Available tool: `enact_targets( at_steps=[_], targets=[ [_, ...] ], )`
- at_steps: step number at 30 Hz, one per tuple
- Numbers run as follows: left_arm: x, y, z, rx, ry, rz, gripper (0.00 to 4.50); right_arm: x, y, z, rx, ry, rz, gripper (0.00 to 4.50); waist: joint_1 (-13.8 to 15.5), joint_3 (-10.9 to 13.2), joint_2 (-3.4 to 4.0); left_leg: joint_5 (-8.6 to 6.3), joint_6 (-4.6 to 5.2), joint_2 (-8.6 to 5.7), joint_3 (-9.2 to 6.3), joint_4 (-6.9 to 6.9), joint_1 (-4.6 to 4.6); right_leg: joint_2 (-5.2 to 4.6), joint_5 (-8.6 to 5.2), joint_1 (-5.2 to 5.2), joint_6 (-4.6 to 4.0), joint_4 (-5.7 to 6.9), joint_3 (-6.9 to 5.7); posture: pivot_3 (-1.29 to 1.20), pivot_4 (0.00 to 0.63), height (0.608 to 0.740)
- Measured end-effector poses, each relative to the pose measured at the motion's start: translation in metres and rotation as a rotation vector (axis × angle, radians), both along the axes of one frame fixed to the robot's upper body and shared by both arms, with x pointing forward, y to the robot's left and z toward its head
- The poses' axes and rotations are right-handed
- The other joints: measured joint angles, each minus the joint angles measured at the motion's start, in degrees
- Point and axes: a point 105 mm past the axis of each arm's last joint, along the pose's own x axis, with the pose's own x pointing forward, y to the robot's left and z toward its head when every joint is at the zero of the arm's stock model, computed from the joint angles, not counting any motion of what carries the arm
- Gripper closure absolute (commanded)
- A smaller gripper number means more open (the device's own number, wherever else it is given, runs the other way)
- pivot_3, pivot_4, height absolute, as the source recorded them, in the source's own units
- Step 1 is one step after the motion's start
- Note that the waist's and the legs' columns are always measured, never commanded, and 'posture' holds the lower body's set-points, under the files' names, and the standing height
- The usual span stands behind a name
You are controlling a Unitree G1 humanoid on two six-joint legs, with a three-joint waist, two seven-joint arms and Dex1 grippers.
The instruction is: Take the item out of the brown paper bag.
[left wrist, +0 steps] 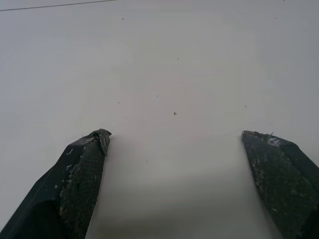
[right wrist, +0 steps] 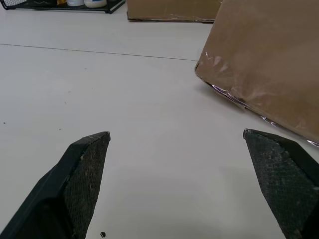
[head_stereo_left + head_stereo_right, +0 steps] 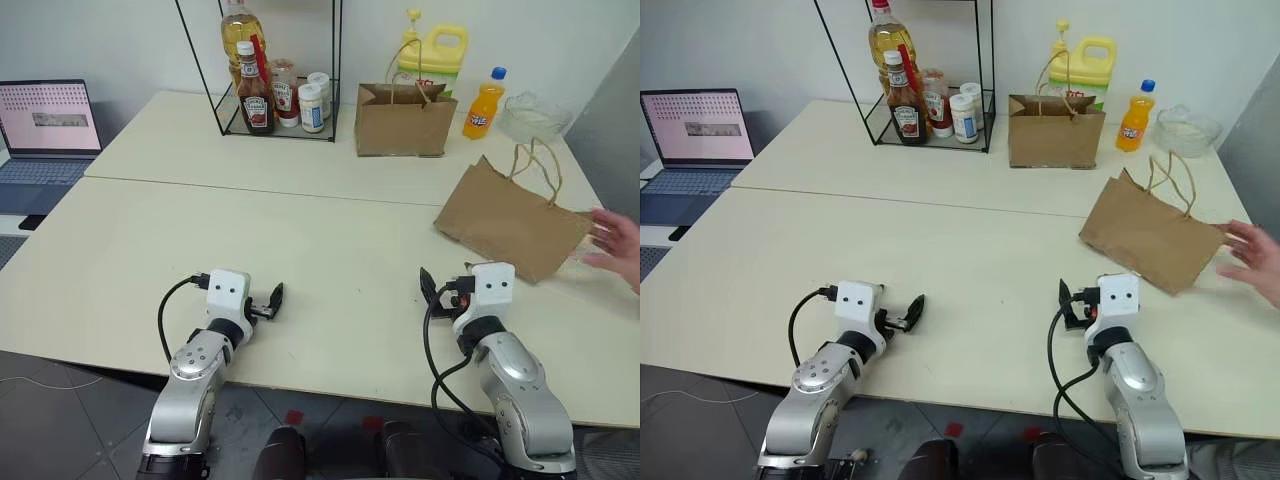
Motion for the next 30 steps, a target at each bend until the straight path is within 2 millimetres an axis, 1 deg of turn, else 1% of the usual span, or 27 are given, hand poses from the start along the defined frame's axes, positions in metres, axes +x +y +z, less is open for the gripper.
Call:
enact_targets(
  at_steps=[4,5,8,11,13,15,17,18,21,22,25,27,30],
  targets=[
    [0.000,-0.001,0.000,-0.002,0.001,-0.005,0.02,-0.002,-0.001,0.001,0.000,-0.003,-0.002,0.00,0.0,0.0,0.00,0.00,0.00,0.00,0.00,0.00,0.00,0.00,0.00,0.00,0.00,0.00,-0.01,0.00,0.150,0.740],
    [0.000,-0.001,0.000,-0.002,0.002,-0.012,0.02,-0.003,-0.001,0.004,-0.001,-0.013,-0.005,0.00,0.0,0.0,0.00,0.00,0.00,0.00,-0.01,0.00,-0.01,0.00,0.00,0.00,0.00,0.00,-0.01,0.00,0.150,0.740],
    [0.000,-0.001,0.001,0.000,0.007,-0.038,0.02,-0.008,-0.009,0.015,-0.023,-0.053,-0.024,0.00,0.1,0.0,0.00,0.00,0.00,0.00,0.00,0.01,-0.02,0.00,0.00,0.00,0.00,0.00,-0.01,0.00,0.150,0.740],
    [0.005,-0.003,0.009,-0.010,0.001,-0.082,0.02,-0.013,-0.025,0.035,-0.070,-0.108,-0.068,0.00,0.2,0.0,-0.02,0.00,-0.01,0.00,-0.05,0.05,-0.04,0.00,0.00,0.01,0.00,0.03,-0.07,0.00,0.150,0.740],
    [0.012,-0.009,0.023,-0.020,-0.015,-0.159,0.02,-0.014,-0.034,0.047,-0.102,-0.131,-0.085,0.00,0.2,0.1,-0.07,0.01,-0.02,0.00,-0.10,0.07,-0.05,0.01,0.00,0.01,0.00,0.06,-0.14,0.00,0.150,0.740],
    [0.022,-0.021,0.051,-0.038,-0.064,-0.273,0.02,-0.011,-0.046,0.068,-0.134,-0.185,-0.104,0.00,0.2,0.2,-0.11,0.03,-0.02,-0.02,-0.10,0.11,-0.08,0.01,0.03,0.02,0.03,0.05,-0.15,0.00,0.150,0.740],
    [0.027,-0.038,0.079,-0.039,-0.102,-0.415,0.02,-0.006,-0.056,0.090,-0.169,-0.237,-0.109,0.00,0.2,0.3,-0.13,0.03,-0.02,-0.03,-0.10,0.11,-0.11,0.01,0.03,0.02,0.04,0.02,-0.15,0.00,0.150,0.740],
    [0.027,-0.047,0.089,-0.037,-0.108,-0.486,0.02,-0.004,-0.061,0.099,-0.176,-0.256,-0.106,0.00,0.2,0.3,-0.13,0.03,-0.02,-0.03,-0.09,0.12,-0.10,0.01,0.03,0.03,0.03,0.03,-0.16,0.00,0.150,0.740],
    [0.022,-0.077,0.120,-0.003,-0.127,-0.744,0.02,0.013,-0.082,0.126,-0.191,-0.285,-0.108,0.00,0.0,0.4,-0.14,0.03,-0.01,-0.03,-0.07,0.12,-0.11,0.01,0.03,0.03,0.02,0.04,-0.15,0.00,0.150,0.740],
    [0.020,-0.082,0.125,0.010,-0.132,-0.790,0.02,0.016,-0.086,0.129,-0.190,-0.282,-0.104,0.00,0.0,0.4,-0.14,0.02,-0.01,-0.03,-0.06,0.10,-0.12,0.01,0.03,0.00,0.02,0.02,-0.15,0.00,0.150,0.740],
    [0.013,-0.099,0.140,0.040,-0.115,-0.978,0.02,0.036,-0.099,0.134,-0.128,-0.225,-0.058,0.00,-0.2,0.5,-0.11,0.02,0.00,-0.03,-0.03,0.10,-0.17,0.01,0.03,-0.03,0.00,0.03,-0.14,0.00,0.150,0.740],
    [0.011,-0.104,0.147,0.045,-0.116,-1.045,0.02,0.044,-0.104,0.135,-0.108,-0.196,-0.043,0.00,-0.2,0.5,-0.08,0.02,0.00,-0.03,-0.01,0.10,-0.24,0.01,0.03,-0.09,0.00,0.02,-0.13,0.00,0.150,0.740],
    [0.011,-0.108,0.152,0.057,-0.100,-1.111,0.02,0.060,-0.117,0.140,-0.069,-0.167,-0.062,0.00,-0.2,0.7,-0.05,0.03,0.01,-0.03,0.05,0.16,-0.43,0.00,0.03,-0.29,0.00,0.05,-0.09,0.00,0.150,0.740]
  ],
)
